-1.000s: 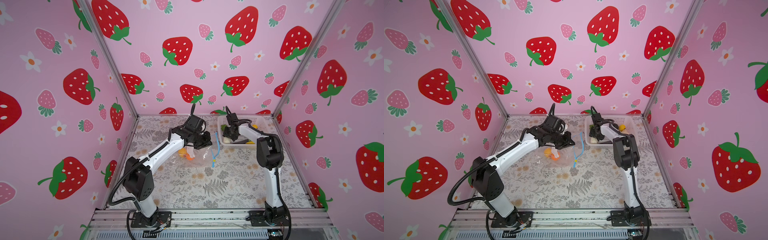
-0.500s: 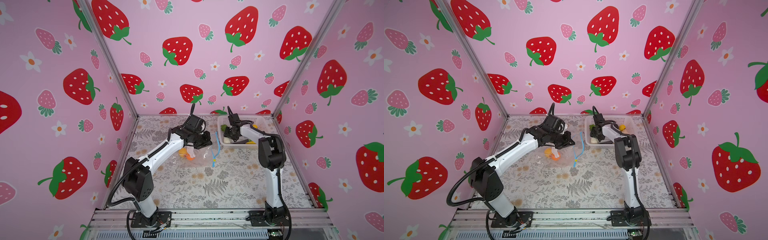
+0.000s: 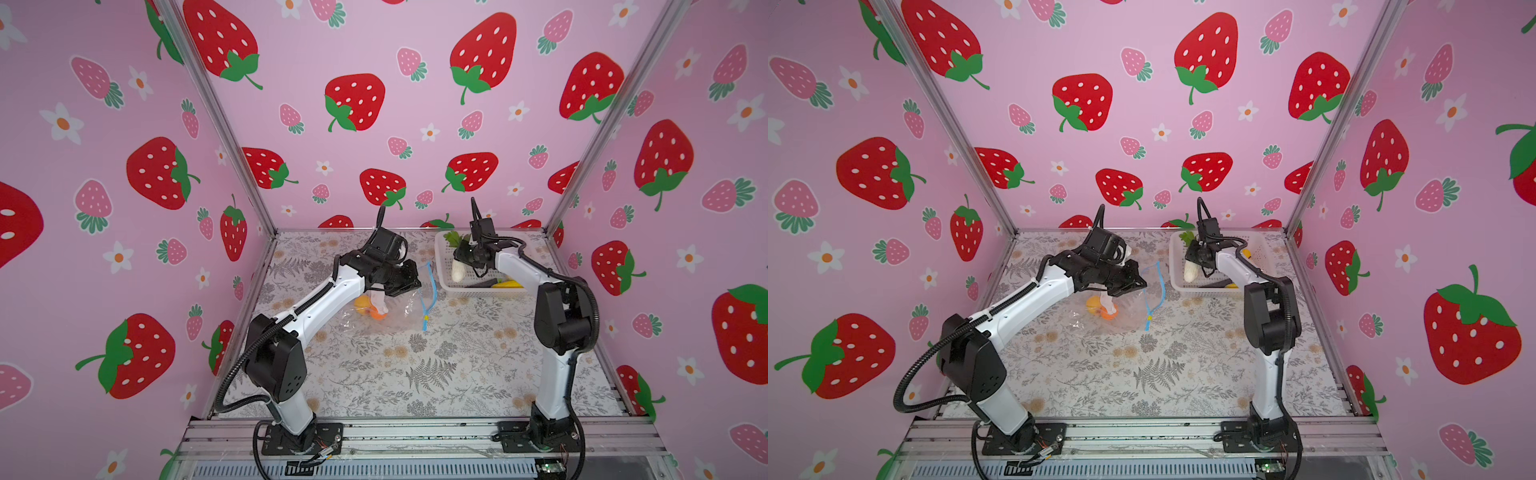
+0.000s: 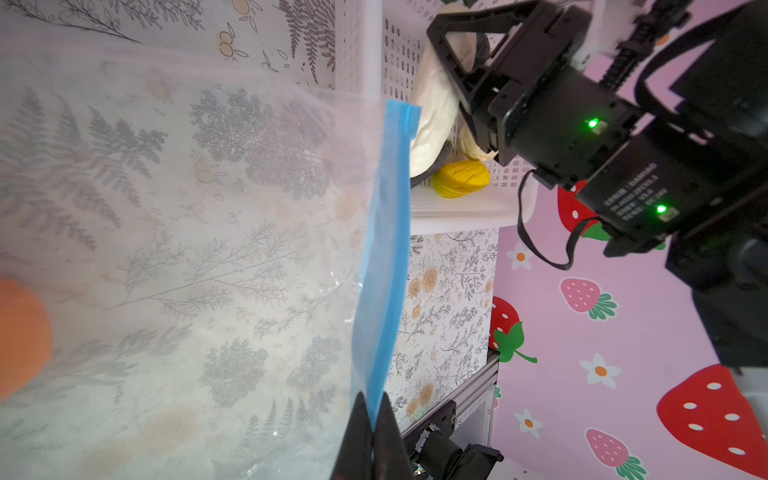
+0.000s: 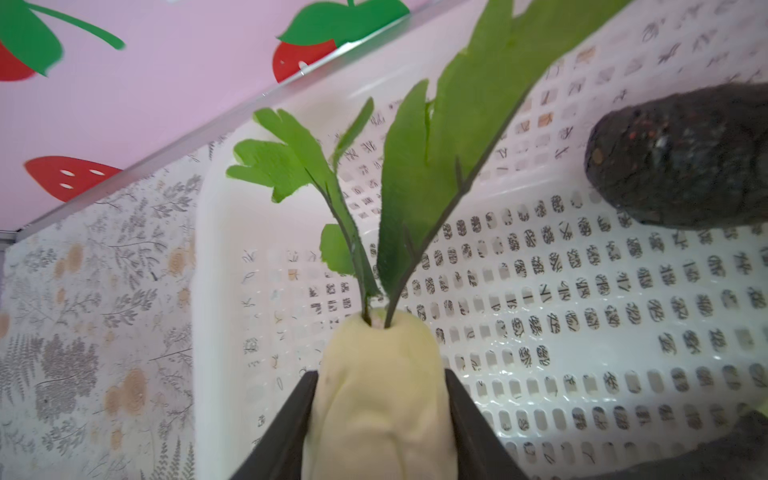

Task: Place the food in the zip-top bag and seal the zipper
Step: 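Lift the white radish by its top with the right gripper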

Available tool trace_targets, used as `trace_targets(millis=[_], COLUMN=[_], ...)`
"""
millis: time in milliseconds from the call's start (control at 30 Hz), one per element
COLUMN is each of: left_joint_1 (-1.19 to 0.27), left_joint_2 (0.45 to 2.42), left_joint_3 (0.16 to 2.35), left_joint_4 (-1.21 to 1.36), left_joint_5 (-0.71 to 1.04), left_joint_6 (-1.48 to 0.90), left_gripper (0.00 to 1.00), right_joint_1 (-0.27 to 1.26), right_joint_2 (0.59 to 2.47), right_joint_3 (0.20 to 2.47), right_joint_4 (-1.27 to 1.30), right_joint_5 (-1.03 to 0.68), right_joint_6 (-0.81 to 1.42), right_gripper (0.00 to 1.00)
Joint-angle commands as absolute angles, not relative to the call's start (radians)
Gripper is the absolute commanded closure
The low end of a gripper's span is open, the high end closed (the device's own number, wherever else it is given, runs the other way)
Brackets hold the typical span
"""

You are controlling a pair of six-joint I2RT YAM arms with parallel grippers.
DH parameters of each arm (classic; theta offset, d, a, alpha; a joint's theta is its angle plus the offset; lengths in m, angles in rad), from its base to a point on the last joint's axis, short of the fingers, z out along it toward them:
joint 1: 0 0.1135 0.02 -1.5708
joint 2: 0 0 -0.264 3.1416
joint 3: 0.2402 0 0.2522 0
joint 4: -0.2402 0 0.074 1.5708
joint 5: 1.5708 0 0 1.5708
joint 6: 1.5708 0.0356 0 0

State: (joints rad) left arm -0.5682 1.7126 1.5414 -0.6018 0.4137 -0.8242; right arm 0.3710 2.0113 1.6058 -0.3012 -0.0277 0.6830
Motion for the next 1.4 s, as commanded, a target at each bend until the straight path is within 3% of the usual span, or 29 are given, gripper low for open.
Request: trace_targets(millis=[0,267,567,1367], left_joint_1=[-0.56,-0.542,-0.512,-0.379], left_joint_2=[1.683,1.674,1.64,1.442], left_joint_3=[1.541,1.532,1.519,1.347], left_joint_4=[-0.6,-0.583,-0.506,-0.228], left_joint_5=[0.433,0.456,0.514,0.543], left_joint_6=[-0.845,-0.881,-0.972,-1.252], left_gripper=[1.0,1.0,1.0,1.0], right_joint_1=[0.368,0.371,0.42,0.693], right_joint_2=[1.921,1.667,1.502,1.491], right_joint_3=[1.556,1.319,1.168,1.308], right_joint_4=[-0.189,0.189,0.502,0.486], right_joint_5=[-0.035,-0.112,-0.139,0.133], right_joint_6=[0.678,0.718,0.77,0.729], right_gripper=[0.56,0.61,0.63,0.64])
